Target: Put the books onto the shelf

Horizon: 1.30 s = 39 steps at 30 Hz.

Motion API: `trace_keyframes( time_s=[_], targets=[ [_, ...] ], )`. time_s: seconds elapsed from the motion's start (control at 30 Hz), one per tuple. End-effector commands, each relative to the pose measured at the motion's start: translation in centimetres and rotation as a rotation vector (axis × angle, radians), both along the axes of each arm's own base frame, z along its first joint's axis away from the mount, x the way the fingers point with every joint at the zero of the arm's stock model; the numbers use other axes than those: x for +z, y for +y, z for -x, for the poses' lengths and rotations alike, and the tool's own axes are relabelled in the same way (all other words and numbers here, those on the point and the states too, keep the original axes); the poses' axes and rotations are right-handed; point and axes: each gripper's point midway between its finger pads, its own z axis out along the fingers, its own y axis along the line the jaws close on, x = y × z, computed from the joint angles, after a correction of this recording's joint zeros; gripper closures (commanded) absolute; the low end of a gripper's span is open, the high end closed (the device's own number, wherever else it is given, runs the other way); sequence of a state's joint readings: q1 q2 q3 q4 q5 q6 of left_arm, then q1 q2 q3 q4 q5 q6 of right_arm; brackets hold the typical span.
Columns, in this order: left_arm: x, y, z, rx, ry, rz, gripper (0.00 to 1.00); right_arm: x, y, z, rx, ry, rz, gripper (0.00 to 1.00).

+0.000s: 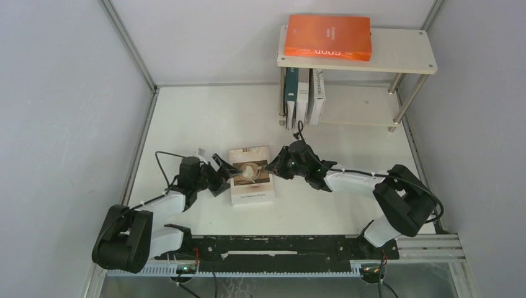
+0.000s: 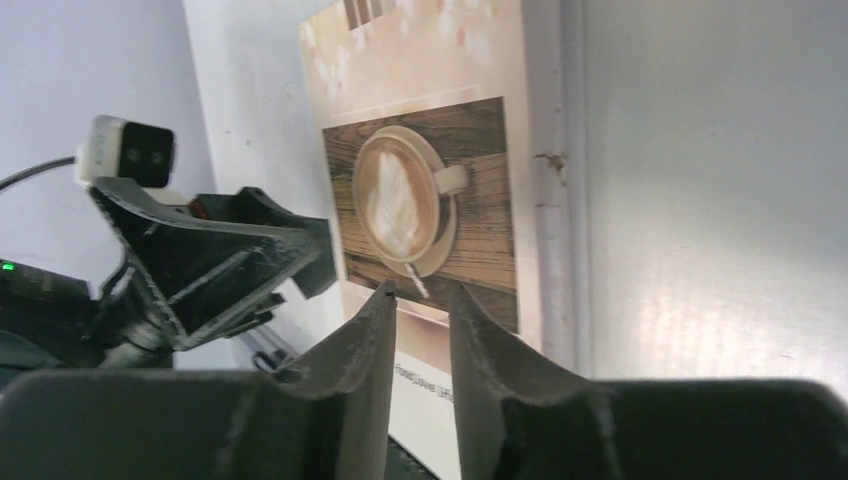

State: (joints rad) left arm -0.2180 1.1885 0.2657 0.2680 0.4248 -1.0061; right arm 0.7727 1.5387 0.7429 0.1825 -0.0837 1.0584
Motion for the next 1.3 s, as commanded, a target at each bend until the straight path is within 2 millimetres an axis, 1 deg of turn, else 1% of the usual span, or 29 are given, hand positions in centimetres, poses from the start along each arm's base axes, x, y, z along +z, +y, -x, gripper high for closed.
trace_keyframes(
  time_s=[0.0,0.07,0.13,0.27,0.33,0.43,0.57,0.63,0.77,0.93,1.03,1.1,1.27],
  targets=[
    [-0.2,-0.1,0.8,-0.011,0.0,0.02,0.0,-0.2,-2.0,0.1,0.001,-0.052,0.129,0.6],
    [-0.2,0.0,0.8,-0.011,-0.002,0.02,0.0,-0.9,-2.8,0.3,-0.009,-0.07,0.185,0.51],
    [-0.1,-0.1,0.8,-0.012,-0.007,0.025,0.0,-1.4,-3.2,0.8,-0.011,-0.071,0.198,0.43],
    [0.1,-0.2,1.0,-0.014,-0.013,0.035,0.0,-2.6,-3.7,2.0,-0.006,-0.045,0.191,0.37],
    [0.0,-0.2,1.3,-0.017,-0.011,0.038,0.0,-3.1,-3.7,2.6,0.005,-0.033,0.178,0.36],
    [-0.2,-0.2,1.7,-0.017,-0.009,0.039,0.0,-3.3,-2.8,3.3,0.031,-0.031,0.146,0.36],
    [-0.4,-0.4,2.1,-0.027,-0.003,0.045,0.01,-3.2,-0.8,4.2,0.085,-0.027,0.088,0.36],
    [-0.4,-0.7,2.3,-0.034,-0.003,0.05,0.01,-3.1,-0.2,4.4,0.095,-0.027,0.068,0.36],
    [-0.3,-1.1,2.6,-0.052,-0.007,0.054,0.01,-3.0,0.4,4.8,0.106,-0.016,0.045,0.36],
    [0.2,-1.9,2.8,-0.074,-0.019,0.074,0.02,-3.5,0.9,5.4,0.119,0.001,0.041,0.36],
    [0.7,-2.5,3.0,-0.095,-0.028,0.087,0.02,-3.7,1.5,5.7,0.135,0.011,0.022,0.39],
    [1.1,-2.9,3.0,-0.106,-0.036,0.097,0.03,-3.7,1.8,5.8,0.137,0.016,0.011,0.44],
    [2.1,-3.3,3.0,-0.116,-0.058,0.12,0.04,-2.8,1.8,5.7,0.129,0.01,-0.009,0.71]
  ],
)
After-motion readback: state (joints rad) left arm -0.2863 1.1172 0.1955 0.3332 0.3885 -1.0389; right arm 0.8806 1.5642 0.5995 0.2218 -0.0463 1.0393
